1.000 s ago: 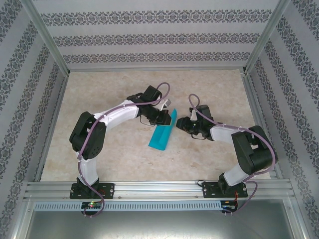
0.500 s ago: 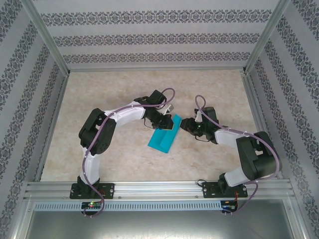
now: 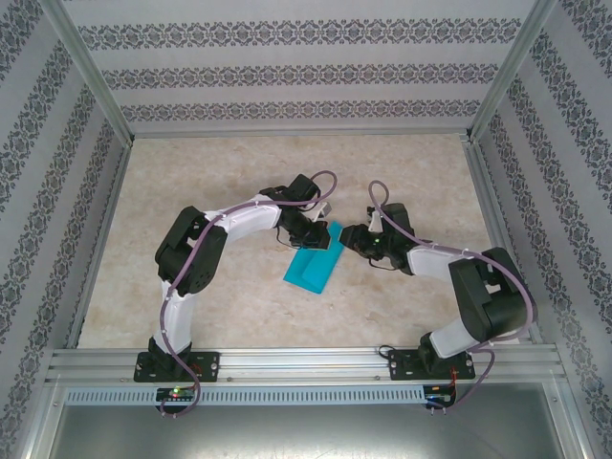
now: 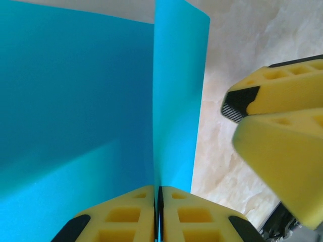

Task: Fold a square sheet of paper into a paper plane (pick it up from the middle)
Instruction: Fold the square sheet of paper in half at the center of the table.

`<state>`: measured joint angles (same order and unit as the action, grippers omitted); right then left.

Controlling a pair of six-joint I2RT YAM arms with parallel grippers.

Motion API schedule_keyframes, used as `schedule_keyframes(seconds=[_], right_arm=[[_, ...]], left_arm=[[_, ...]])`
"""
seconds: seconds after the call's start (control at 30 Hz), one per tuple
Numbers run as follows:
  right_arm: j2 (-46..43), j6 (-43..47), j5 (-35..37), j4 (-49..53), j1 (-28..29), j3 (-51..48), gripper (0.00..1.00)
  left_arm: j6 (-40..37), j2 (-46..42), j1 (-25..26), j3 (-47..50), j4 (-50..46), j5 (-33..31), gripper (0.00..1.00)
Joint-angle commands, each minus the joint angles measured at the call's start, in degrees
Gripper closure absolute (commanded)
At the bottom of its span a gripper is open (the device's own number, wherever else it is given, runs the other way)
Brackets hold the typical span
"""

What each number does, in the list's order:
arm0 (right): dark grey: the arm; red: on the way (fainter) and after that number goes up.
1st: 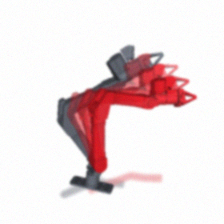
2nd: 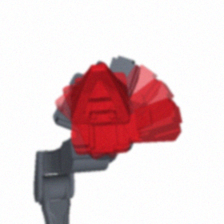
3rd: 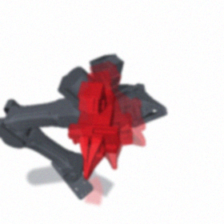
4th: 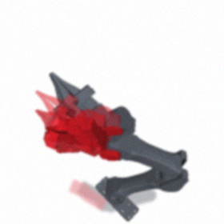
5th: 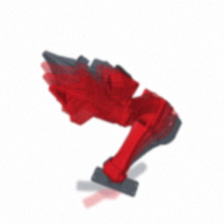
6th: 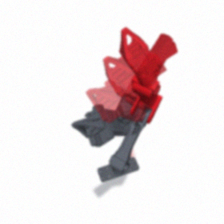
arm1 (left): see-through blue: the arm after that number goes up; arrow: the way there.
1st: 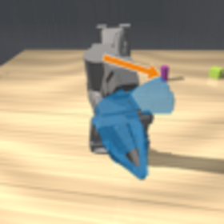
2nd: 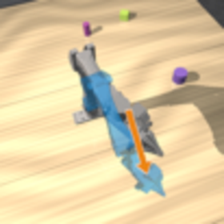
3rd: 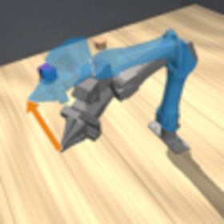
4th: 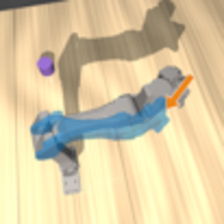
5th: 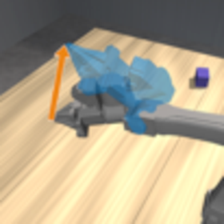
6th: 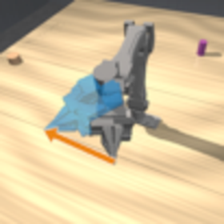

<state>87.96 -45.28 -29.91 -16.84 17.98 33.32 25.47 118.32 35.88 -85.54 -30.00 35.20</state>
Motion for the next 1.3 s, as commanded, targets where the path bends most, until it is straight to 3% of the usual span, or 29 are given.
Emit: schedule_keyframes(seconds=[0.0,0.5,1.27], right_arm=[[2.72,-1.41,-0.24,-3.30,1.22,2.42,0.65],[9.24,-1.89,1.39,-3.26,3.91,7.14,0.65],[6.33,0.46,4.42,2.04,4.94,7.81,0.65]], left_arm=[[-2.32,0.31,-0.63,-0.78,-2.58,-1.53,0.87],[-3.74,0.08,-2.90,1.93,-2.50,-2.86,0.86],[-5.10,1.91,-4.23,3.62,-1.75,-4.09,0.83]])
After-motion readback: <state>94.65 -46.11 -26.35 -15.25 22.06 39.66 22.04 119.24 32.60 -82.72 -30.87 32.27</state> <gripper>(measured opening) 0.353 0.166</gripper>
